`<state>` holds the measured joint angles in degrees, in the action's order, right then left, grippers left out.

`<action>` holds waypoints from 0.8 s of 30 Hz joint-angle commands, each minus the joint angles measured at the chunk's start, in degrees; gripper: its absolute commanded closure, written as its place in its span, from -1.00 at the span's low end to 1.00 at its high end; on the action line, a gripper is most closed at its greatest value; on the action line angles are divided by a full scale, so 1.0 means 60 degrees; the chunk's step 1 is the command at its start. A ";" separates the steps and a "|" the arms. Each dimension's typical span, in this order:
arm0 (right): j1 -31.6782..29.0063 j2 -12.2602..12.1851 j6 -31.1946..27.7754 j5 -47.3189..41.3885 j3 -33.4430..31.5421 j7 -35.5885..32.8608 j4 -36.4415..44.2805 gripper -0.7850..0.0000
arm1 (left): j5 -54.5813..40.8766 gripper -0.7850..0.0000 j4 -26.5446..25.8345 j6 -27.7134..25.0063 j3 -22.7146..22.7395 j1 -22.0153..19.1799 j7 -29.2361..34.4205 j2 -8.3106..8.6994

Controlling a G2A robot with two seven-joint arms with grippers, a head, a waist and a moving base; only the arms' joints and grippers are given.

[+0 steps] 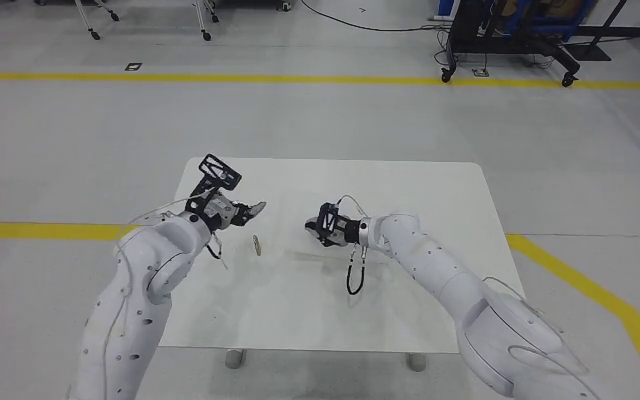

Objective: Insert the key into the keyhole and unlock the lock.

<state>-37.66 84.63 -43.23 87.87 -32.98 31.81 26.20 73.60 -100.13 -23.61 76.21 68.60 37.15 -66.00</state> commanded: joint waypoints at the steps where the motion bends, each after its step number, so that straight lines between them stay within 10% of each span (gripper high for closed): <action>1: -0.0075 -0.0139 -0.0018 0.0248 -0.0019 0.0393 0.0129 1.00 | 0.0243 -1.00 0.0643 0.0072 -0.0675 -0.0753 0.0391 -0.0086; 24: -0.0923 -0.1031 0.0253 0.0670 -0.0782 0.0892 0.1746 1.00 | -0.0035 -1.00 0.5549 0.0960 -0.4947 -0.4304 0.1606 -0.1448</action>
<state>-43.03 78.65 -41.66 92.03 -37.34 37.20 36.35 73.22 -68.36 -18.30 47.86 43.43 46.85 -74.14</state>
